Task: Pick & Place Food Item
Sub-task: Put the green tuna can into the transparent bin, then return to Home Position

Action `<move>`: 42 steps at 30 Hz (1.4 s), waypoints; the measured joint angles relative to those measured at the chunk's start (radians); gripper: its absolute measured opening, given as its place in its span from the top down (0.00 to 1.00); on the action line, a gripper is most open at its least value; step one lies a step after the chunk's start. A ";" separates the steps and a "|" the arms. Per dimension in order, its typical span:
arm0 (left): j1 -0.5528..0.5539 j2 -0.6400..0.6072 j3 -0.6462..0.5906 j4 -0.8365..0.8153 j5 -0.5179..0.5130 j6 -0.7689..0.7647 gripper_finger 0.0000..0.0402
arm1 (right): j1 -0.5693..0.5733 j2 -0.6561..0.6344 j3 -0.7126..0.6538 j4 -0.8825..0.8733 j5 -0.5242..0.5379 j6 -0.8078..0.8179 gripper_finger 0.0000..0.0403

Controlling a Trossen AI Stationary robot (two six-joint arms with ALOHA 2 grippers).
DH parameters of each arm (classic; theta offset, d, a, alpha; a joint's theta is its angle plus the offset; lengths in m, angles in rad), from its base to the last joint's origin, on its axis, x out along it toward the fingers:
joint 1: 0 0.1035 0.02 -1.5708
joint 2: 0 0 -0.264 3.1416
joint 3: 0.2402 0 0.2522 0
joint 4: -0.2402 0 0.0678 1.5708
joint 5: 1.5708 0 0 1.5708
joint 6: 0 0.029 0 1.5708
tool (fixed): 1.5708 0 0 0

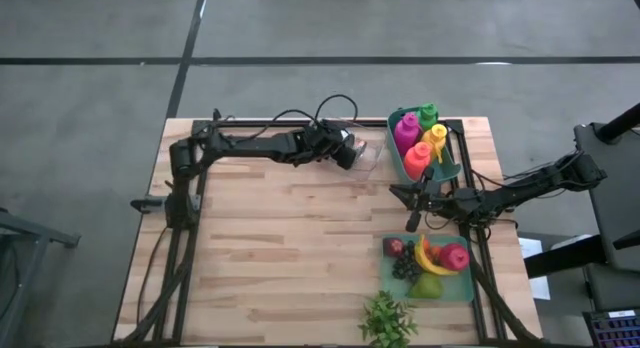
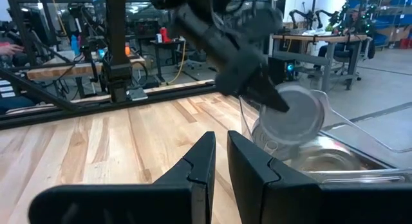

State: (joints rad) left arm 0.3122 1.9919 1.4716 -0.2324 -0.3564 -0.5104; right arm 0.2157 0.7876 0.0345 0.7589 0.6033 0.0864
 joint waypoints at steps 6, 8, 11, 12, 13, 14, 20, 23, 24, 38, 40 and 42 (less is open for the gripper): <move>0.003 0.039 -0.004 -0.012 0.013 -0.036 0.66 | 0.000 0.000 0.000 0.000 0.000 0.000 0.91; 0.003 0.048 -0.004 -0.007 0.014 -0.047 0.66 | 0.000 0.000 0.000 0.000 0.000 0.000 0.91; 0.003 0.069 -0.004 -0.010 0.017 -0.048 0.66 | 0.000 0.000 0.000 0.000 0.000 0.000 0.91; 0.003 0.077 -0.004 -0.014 0.013 -0.047 0.66 | 0.000 0.000 0.000 0.000 0.000 0.000 0.91; 0.003 0.080 -0.004 -0.014 0.010 -0.048 0.66 | 0.000 0.000 0.000 0.000 0.000 0.000 0.91; 0.004 0.080 -0.004 -0.014 0.014 -0.056 0.66 | 0.000 0.000 0.000 0.000 0.000 0.000 0.91; 0.008 0.087 -0.003 -0.034 0.016 -0.071 0.66 | 0.000 0.000 0.000 0.000 0.000 0.000 0.91; 0.008 0.087 -0.003 -0.037 0.018 -0.074 0.66 | 0.000 0.000 0.000 0.000 0.000 0.000 0.91; 0.008 0.087 -0.003 -0.037 0.018 -0.075 0.66 | 0.000 0.000 0.000 0.000 0.000 0.000 0.91; 0.007 0.087 -0.003 -0.031 0.045 -0.074 0.28 | 0.000 0.000 0.000 0.000 0.000 0.000 0.91; 0.007 0.087 -0.003 -0.030 0.047 -0.074 0.25 | 0.000 0.000 0.000 0.000 0.000 0.000 0.91; 0.007 0.087 -0.003 -0.030 0.047 -0.074 0.23 | 0.000 0.000 0.000 0.000 0.000 0.000 0.91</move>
State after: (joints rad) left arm 0.3195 2.0789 1.4689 -0.2626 -0.3092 -0.5842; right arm 0.2157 0.7876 0.0345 0.7593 0.6033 0.0864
